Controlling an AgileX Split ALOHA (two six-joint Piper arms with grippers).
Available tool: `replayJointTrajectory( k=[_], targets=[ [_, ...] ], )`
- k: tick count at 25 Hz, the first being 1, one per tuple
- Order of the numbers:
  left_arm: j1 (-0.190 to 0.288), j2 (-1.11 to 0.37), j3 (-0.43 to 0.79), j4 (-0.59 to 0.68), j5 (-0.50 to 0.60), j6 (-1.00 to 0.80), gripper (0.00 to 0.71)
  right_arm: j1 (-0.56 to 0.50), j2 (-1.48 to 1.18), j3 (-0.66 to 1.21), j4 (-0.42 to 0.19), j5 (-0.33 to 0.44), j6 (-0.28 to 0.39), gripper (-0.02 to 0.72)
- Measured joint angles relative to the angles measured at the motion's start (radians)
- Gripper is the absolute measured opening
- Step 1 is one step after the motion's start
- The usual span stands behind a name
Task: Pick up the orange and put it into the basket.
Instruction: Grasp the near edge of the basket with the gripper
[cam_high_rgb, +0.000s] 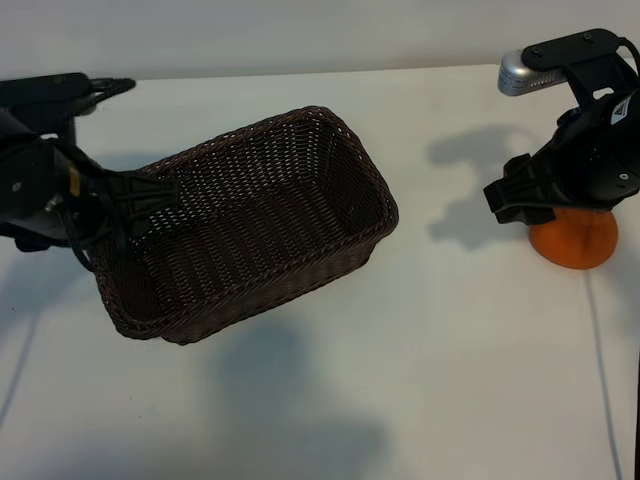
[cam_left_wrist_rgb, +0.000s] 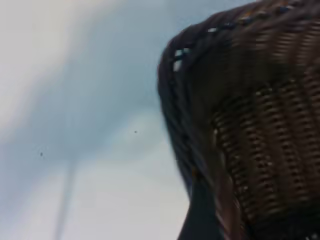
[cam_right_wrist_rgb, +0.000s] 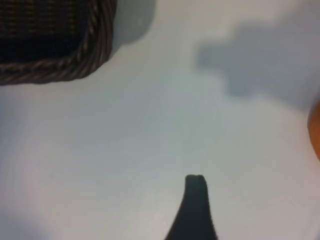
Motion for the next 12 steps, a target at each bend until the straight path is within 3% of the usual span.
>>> replayJointTrajectory(
  k=[6,12],
  targets=[
    [0.088,0.018,0.011,-0.03,-0.02,-0.032,0.579,0.0,0.0,0.0,0.002,0.012,0.0,0.581],
    [0.094,0.081,0.012,-0.096,-0.064,-0.026,0.579,0.0,0.0,0.0,0.002,0.015,0.0,0.581]
  ],
)
